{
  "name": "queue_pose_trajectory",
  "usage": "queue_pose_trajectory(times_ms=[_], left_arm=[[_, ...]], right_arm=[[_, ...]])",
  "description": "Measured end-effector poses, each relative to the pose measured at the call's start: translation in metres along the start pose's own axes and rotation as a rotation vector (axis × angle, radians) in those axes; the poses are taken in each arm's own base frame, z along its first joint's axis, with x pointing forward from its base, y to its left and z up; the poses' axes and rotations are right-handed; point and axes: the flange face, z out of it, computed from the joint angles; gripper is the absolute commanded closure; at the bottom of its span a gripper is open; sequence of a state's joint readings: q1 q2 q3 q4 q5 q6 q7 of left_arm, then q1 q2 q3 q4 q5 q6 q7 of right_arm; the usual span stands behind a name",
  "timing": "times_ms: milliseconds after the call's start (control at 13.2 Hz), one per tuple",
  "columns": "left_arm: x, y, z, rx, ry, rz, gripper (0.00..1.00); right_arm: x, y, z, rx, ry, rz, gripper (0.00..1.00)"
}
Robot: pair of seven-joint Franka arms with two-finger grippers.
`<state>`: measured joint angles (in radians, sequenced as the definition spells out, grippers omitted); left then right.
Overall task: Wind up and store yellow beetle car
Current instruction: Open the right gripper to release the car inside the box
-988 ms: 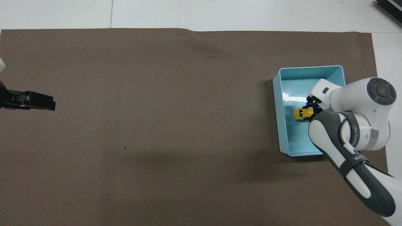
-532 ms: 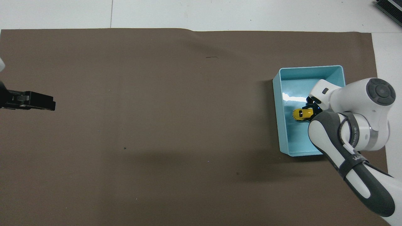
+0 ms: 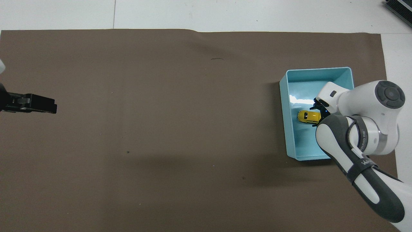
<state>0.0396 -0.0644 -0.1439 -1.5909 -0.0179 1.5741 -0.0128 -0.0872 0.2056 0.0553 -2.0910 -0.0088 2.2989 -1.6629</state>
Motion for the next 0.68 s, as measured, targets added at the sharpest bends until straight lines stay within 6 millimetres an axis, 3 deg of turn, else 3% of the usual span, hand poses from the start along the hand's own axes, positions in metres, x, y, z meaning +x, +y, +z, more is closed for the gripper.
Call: queue_pose_trajectory(times_ms=[456,684], left_arm=[[0.0,0.0,0.0,0.0,0.0,0.0,0.0],[0.0,0.0,0.0,0.0,0.0,0.0,0.0]], right_arm=[[0.0,0.001,-0.001,-0.003,0.0,0.0,0.0],[0.003,0.007,-0.013,-0.004,0.0,-0.006,0.0]])
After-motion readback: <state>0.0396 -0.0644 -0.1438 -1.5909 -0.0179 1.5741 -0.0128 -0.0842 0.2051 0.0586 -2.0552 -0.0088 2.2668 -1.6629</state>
